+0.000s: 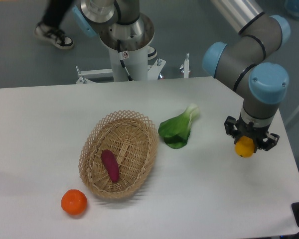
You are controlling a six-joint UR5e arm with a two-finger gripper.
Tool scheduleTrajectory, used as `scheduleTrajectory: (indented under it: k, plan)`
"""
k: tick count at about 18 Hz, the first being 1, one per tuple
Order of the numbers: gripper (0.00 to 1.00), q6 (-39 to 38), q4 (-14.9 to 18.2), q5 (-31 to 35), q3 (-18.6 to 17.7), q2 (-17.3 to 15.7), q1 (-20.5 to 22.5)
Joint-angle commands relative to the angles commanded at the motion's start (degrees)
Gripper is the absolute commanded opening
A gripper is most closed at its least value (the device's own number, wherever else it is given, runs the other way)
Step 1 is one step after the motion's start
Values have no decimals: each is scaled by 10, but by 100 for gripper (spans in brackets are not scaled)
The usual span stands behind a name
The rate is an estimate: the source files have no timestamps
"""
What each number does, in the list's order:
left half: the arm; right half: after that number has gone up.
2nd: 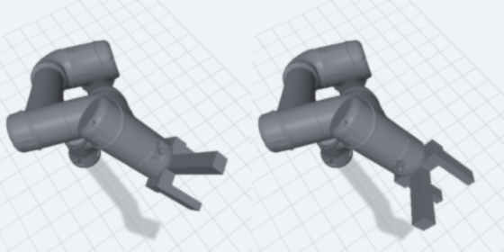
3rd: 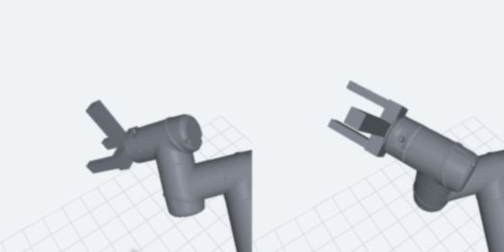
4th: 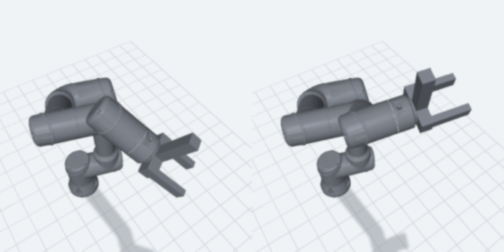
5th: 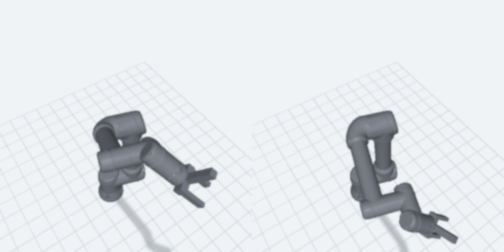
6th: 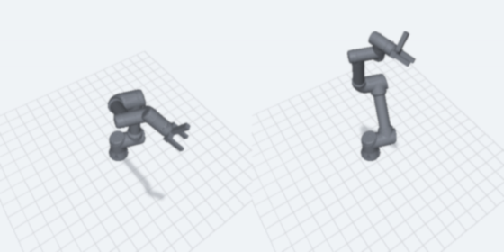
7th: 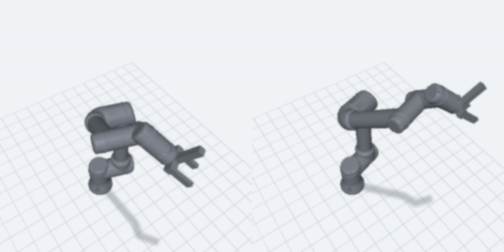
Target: Place the mango in the basket
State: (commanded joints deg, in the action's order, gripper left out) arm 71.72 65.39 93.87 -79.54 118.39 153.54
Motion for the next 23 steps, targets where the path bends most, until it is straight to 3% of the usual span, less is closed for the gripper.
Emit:
scheduleTrajectory:
  k: [18, 23]
  plan:
    - [38, -18, -4, -5, -11, 4, -3]
    - [38, 24, -17, -15, -16, 4, -10]
